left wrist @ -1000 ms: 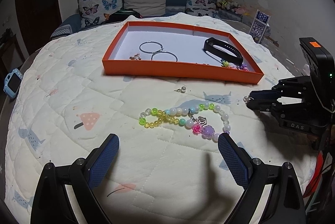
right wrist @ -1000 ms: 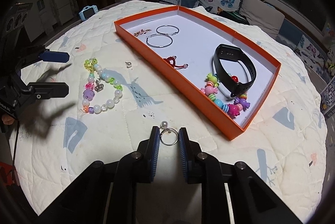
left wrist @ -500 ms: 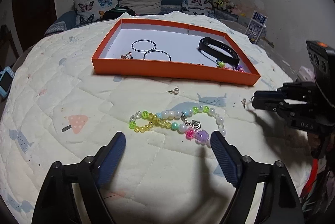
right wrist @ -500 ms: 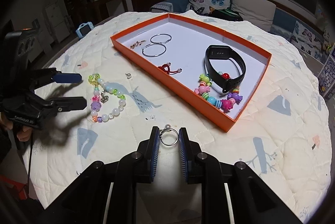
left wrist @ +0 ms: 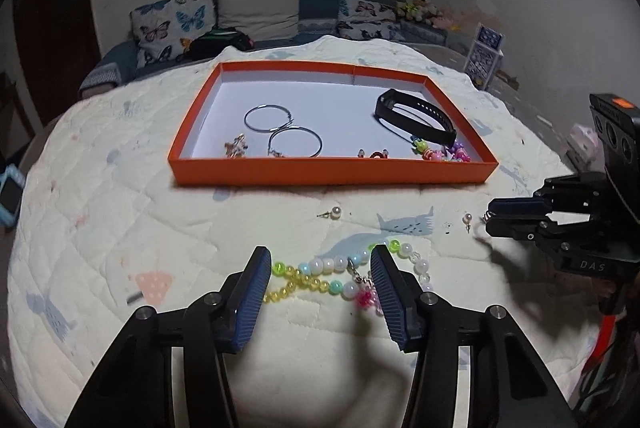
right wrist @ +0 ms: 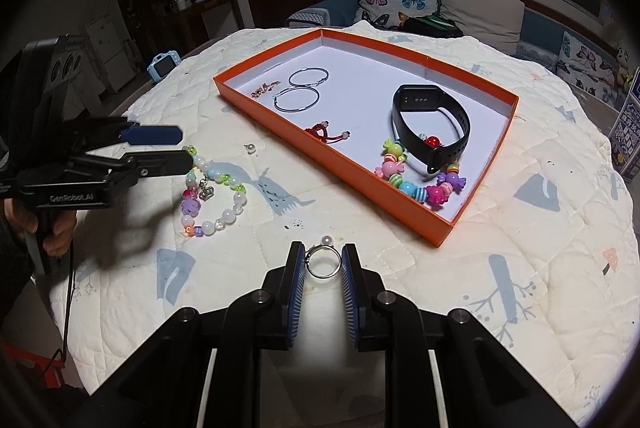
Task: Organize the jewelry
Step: 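Close the left tool on the pastel bead bracelet, then carry the bead bracelet and pearl ring into the orange tray and open both tools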
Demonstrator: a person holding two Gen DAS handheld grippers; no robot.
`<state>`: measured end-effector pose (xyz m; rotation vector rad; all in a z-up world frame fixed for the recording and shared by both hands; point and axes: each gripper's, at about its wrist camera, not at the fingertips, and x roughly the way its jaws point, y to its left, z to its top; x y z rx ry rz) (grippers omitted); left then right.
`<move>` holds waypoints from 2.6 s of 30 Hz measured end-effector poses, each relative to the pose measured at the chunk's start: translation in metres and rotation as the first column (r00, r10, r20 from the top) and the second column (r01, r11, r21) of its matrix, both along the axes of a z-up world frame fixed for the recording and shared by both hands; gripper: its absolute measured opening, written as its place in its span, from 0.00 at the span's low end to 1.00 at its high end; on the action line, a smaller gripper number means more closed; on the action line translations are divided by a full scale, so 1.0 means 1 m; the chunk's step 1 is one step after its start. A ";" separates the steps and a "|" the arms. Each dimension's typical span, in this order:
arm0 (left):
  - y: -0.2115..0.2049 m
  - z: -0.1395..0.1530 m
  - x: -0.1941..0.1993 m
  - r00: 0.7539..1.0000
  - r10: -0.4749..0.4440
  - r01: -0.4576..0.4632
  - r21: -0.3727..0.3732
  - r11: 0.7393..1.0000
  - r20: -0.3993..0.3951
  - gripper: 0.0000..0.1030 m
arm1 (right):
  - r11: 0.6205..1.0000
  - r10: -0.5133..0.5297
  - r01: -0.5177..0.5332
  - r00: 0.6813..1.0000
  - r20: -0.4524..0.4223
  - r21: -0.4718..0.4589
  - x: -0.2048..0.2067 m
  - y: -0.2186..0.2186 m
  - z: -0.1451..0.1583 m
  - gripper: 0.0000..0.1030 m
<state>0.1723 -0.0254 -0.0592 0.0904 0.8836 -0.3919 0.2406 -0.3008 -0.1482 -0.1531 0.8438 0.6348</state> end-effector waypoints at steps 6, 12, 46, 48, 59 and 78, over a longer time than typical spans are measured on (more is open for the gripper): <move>-0.026 -0.009 0.009 0.988 -0.156 0.155 0.100 0.983 0.002 0.45 | 1.000 -0.002 0.002 1.000 -0.006 0.009 0.002 0.000 -0.001 0.21; -0.039 -0.025 0.017 0.975 -0.221 0.222 0.128 0.967 -0.026 0.31 | 1.000 -0.007 0.007 1.000 -0.005 0.018 0.003 -0.002 0.001 0.21; -0.012 0.028 0.019 0.984 -0.152 0.153 -0.012 0.988 0.094 0.09 | 0.998 -0.025 0.022 0.999 0.035 0.066 0.002 -0.004 0.026 0.21; -0.008 0.046 0.019 0.983 -0.136 0.141 -0.034 0.989 0.120 0.09 | 0.997 -0.026 0.023 0.998 0.052 0.071 0.003 -0.004 0.034 0.21; -0.008 0.126 0.039 0.958 -0.131 0.147 -0.042 0.988 0.256 0.09 | 0.995 -0.033 0.022 0.994 0.106 0.099 0.025 0.001 0.060 0.21; -0.023 0.104 0.126 0.980 -0.097 0.100 -0.010 0.995 0.175 0.09 | 0.993 -0.080 0.076 0.996 0.039 0.094 0.079 0.016 0.037 0.21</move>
